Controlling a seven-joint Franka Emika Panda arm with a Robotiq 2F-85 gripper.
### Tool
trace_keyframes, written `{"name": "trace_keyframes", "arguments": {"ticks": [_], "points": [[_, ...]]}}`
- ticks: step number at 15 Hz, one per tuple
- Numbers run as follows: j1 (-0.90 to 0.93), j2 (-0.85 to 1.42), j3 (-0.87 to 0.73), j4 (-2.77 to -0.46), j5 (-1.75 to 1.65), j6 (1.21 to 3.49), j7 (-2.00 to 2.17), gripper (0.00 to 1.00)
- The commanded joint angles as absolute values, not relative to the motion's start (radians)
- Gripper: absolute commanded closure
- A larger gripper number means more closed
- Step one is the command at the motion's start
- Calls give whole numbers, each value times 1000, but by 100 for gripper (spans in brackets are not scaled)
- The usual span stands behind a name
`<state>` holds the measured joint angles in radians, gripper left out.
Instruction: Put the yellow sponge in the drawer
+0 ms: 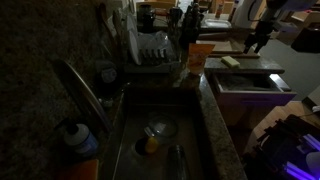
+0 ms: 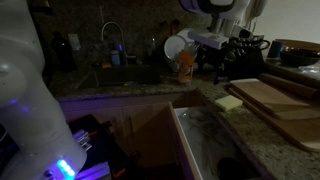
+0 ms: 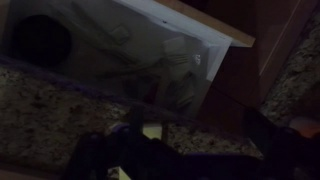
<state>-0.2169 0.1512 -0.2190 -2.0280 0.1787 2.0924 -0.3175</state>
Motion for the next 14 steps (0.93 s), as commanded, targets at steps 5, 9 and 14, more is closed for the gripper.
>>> {"name": "trace_keyframes", "arguments": {"ticks": [5,9,14], "points": [[-235,200,-216,-2032,94,2301,-337,0],[-264,291,-185,-2025,179,2464,-357,0],[-268,401,-180,-1973,165,2453,-256,0]]}}
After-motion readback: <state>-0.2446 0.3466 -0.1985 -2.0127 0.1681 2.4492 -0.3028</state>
